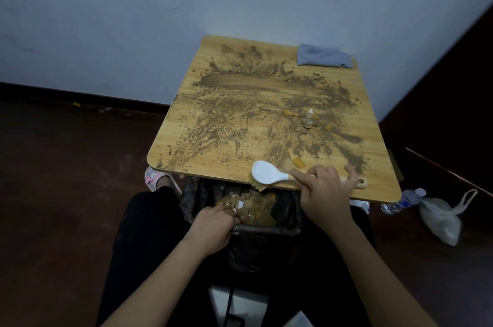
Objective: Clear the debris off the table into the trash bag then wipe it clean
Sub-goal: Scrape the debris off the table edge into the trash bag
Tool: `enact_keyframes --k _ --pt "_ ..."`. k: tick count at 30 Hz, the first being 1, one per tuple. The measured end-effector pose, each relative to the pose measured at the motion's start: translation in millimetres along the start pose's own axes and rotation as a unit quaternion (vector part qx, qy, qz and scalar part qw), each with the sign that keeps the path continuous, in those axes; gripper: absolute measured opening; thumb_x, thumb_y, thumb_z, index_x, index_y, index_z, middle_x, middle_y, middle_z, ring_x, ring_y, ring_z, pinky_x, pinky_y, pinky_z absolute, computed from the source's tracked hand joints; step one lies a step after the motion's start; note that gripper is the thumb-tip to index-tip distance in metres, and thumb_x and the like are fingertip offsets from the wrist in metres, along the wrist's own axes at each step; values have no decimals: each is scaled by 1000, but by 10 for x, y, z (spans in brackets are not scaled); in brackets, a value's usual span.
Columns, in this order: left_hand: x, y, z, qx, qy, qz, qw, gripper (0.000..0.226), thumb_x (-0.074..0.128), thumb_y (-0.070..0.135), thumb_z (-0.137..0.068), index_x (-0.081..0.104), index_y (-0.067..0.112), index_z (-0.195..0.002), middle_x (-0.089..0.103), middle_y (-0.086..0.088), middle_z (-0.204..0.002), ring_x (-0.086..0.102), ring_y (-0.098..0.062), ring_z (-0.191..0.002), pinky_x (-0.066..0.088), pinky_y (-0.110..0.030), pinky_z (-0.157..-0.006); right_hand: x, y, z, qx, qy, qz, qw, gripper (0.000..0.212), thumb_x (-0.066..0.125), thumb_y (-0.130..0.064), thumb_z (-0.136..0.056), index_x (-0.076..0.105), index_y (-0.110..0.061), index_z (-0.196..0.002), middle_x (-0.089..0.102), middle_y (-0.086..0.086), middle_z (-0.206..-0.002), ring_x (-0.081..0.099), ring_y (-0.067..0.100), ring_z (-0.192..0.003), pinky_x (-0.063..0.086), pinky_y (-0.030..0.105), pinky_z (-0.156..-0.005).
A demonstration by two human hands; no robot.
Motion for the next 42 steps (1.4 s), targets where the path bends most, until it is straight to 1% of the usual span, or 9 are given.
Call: enact_keyframes --k 6,10,14,19,23,27,32,38,42 --pt "-14 8 1 -2 -2 -5 1000 31 42 20 -90 60 23 -114 57 3 -117 47 -20 -115 41 -31 -81 -61 -33 98 -26 25 5 999 40 74 0 -69 77 -30 -94 62 2 -77 60 30 -76 27 63 -96" --pt "-22 14 -15 -2 -3 -5 1000 31 41 21 -90 59 23 -116 57 4 -119 47 -20 -116 41 -31 -83 -105 0 76 -28 45 6 999 35 68 -3 -74 77 -29 -95 62 2 -78 60 30 -77 27 62 -96" --pt "-21 28 -19 0 -7 -4 1000 30 42 21 -90 60 23 -114 57 3 -118 47 -20 -116 41 -32 -83 -177 169 -60 42 71 2 997 31 60 -8 -80 77 -27 -99 63 5 -81 59 30 -83 22 60 -100" --pt "-23 25 -16 2 -1 -1 1000 32 41 20 -91 59 25 -117 57 3 -118 47 -20 -116 41 -32 -83 -171 546 -185 163 31 36 985 35 60 -7 -82 74 -28 -107 65 11 -97 53 33 -100 13 53 -106" --pt "-26 36 -31 5 2 1 1000 33 41 20 -92 58 26 -120 57 3 -119 47 -20 -116 41 -32 -85 -154 682 -230 198 9 59 978 35 59 -7 -83 73 -27 -108 65 13 -105 51 32 -106 13 55 -108" --pt "1 66 -44 6 -9 -6 1000 30 42 22 -91 59 25 -116 57 4 -119 47 -20 -116 41 -32 -84 -86 677 -226 188 -17 77 979 37 59 -8 -82 72 -28 -110 63 13 -108 49 32 -108 10 51 -108" --pt "-4 75 -43 5 -4 -3 1000 30 43 19 -90 61 24 -114 58 3 -116 48 -21 -114 41 -33 -82 -55 554 -160 144 -4 82 986 35 61 -7 -80 74 -27 -105 63 11 -94 52 33 -98 11 50 -106" --pt "1 82 -42 6 -8 -3 1000 30 42 20 -90 61 24 -113 57 5 -118 48 -19 -114 41 -31 -82 -113 379 -6 88 47 62 993 32 68 2 -72 78 -22 -92 62 10 -76 58 34 -79 24 62 -99" --pt "10 100 -54 8 -12 -4 1000 28 43 20 -90 61 24 -111 57 6 -117 47 -18 -115 41 -31 -81 -122 321 98 69 60 57 994 30 69 0 -74 78 -22 -92 63 9 -76 58 33 -75 25 60 -98"
Point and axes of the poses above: each hand's wrist, its own z-axis away from the middle knuckle, its own x-axis out of the palm, y = z × x, the point moved 7 cm from there along -z, towards the middle knuckle
